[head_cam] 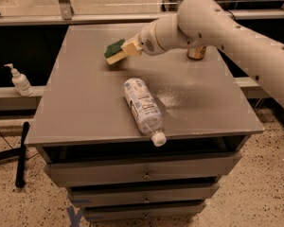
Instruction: Move sponge near blue plastic bottle
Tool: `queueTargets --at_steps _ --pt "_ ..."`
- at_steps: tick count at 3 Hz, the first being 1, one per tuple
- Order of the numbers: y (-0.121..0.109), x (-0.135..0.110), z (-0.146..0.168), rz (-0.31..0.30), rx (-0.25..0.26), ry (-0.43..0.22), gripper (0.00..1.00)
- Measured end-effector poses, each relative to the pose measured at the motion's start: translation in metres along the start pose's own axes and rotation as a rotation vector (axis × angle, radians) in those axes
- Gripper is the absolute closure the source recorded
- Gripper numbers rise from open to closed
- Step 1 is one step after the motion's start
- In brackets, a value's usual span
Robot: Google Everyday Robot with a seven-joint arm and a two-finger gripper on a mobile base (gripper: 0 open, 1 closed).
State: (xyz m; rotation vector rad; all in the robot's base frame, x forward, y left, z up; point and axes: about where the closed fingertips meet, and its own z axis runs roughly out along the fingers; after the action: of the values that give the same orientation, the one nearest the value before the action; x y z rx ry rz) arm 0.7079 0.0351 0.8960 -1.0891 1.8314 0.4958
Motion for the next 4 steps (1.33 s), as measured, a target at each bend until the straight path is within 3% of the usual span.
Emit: queueTargets --at_steps 1,2,4 --pt "0.03 0.02 -0.045 -0.017 -0.062 0.046 1.0" --pt "0.047 0.044 -0.087 -0.016 -0.077 0.103 1.0" --pt "0.054 0.081 -0.135 0.003 -0.051 0.186 1.0"
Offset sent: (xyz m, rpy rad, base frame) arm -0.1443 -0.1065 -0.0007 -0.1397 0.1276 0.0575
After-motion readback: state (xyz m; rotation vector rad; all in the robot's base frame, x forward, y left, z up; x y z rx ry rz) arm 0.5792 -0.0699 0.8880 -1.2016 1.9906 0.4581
